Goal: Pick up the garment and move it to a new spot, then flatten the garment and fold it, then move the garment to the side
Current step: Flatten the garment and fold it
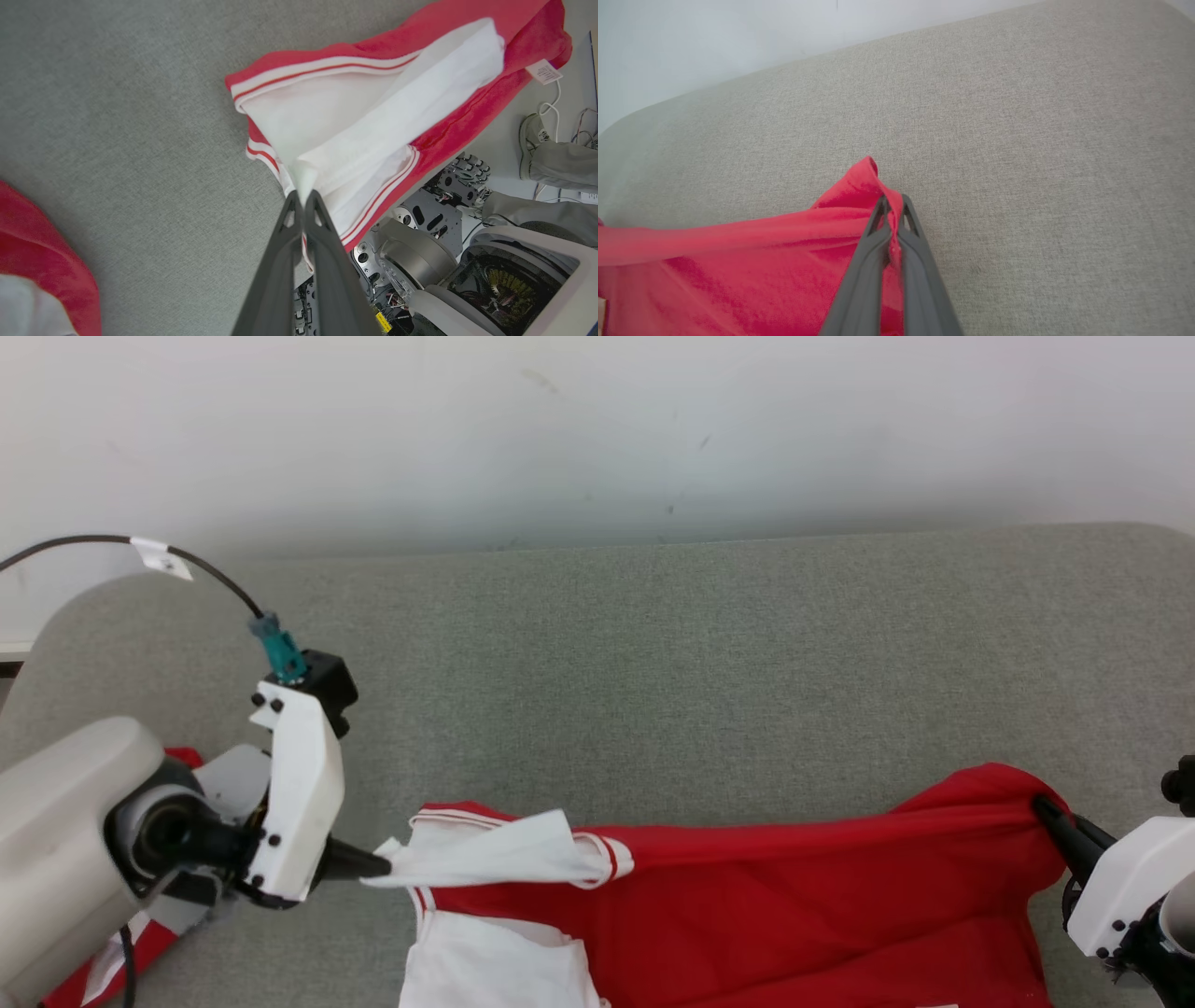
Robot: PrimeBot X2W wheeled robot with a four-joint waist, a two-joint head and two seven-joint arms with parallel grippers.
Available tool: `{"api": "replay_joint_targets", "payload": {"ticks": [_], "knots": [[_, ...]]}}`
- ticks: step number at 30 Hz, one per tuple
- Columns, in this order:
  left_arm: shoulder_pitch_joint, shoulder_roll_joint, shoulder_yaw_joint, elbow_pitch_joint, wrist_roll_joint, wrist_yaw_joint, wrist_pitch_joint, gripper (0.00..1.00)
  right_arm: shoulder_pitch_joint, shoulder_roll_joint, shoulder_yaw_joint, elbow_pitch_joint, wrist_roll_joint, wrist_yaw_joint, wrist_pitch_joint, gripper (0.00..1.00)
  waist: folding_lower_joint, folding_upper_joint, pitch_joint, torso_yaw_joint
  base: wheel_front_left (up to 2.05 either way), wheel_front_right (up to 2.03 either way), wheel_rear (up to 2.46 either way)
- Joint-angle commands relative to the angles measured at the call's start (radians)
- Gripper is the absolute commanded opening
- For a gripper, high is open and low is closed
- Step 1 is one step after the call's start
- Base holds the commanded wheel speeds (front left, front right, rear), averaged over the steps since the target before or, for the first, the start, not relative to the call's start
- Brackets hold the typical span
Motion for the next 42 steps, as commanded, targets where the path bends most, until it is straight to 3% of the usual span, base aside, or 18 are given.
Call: {"api": "replay_joint_targets", "payload": {"ticks": [1,5,8,10,19,22,23,24,25,34,42], "knots": [[0.02,0.017,-0.001,-0.021,-0.01,0.01,0.013,0.0,0.015,-0.015,-0.006,-0.007,-0.014,0.0,0.01,0.0,0.0001,0.0,-0.001,0.001,0.0,0.0,0.0],[0.054,0.045,-0.005,-0.089,-0.031,0.03,0.038,0.0,0.029,-0.029,-0.003,-0.014,-0.023,0.0,0.05,0.01,0.0001,0.0,-0.001,0.0,0.0,0.0,0.0],[0.079,0.06,-0.007,-0.126,-0.035,0.043,0.05,0.0,0.047,-0.027,0.005,-0.025,-0.007,0.0,0.093,0.19,0.0001,0.0,-0.002,-0.001,0.0,0.0,0.0],[0.101,0.067,-0.011,-0.139,-0.028,0.049,0.057,0.0,0.058,-0.03,0.01,-0.037,-0.003,0.0,0.12,0.25,0.0001,0.0,-0.002,-0.002,0.0,0.0,0.0],[0.18,0.076,-0.018,-0.142,-0.011,0.059,0.067,0.0,0.106,-0.035,0.005,-0.1,0.001,0.0,0.213,0.23,0.0001,0.0,-0.003,-0.011,0.0,0.0,0.0],[0.204,0.067,-0.018,-0.129,-0.002,0.055,0.054,0.0,0.124,-0.029,-0.001,-0.122,0.004,0.0,0.25,0.42,0.0001,0.0,-0.002,-0.015,0.0,0.0,0.0],[0.211,0.064,-0.019,-0.124,0.0,0.055,0.047,0.12,0.129,-0.026,-0.004,-0.127,0.004,0.0,0.264,0.49,0.0001,0.0,-0.002,-0.017,0.0,0.0,0.0],[0.218,0.06,-0.019,-0.12,0.0,0.054,0.043,0.54,0.133,-0.023,-0.009,-0.131,0.002,0.0,0.276,0.86,0.0001,0.0,-0.002,-0.017,0.0,0.0,0.0],[0.224,0.057,-0.019,-0.115,0.001,0.053,0.037,1.0,0.137,-0.02,-0.012,-0.138,-0.002,0.0,0.285,1.0,0.0001,0.0,-0.001,-0.018,0.0,0.0,0.0],[0.243,0.044,-0.017,-0.088,0.001,0.046,0.035,1.0,0.152,0.001,-0.064,-0.166,-0.038,0.0,0.29,1.0,0.0001,0.0,-0.022,-0.016,0.0,0.0,0.0],[0.215,0.054,0.032,-0.095,0.031,0.035,-0.057,1.0,0.166,0.002,-0.101,-0.208,-0.033,0.0,0.25,1.0,0.0001,0.0,-0.06,0.0,0.0,0.0,0.0]]}}
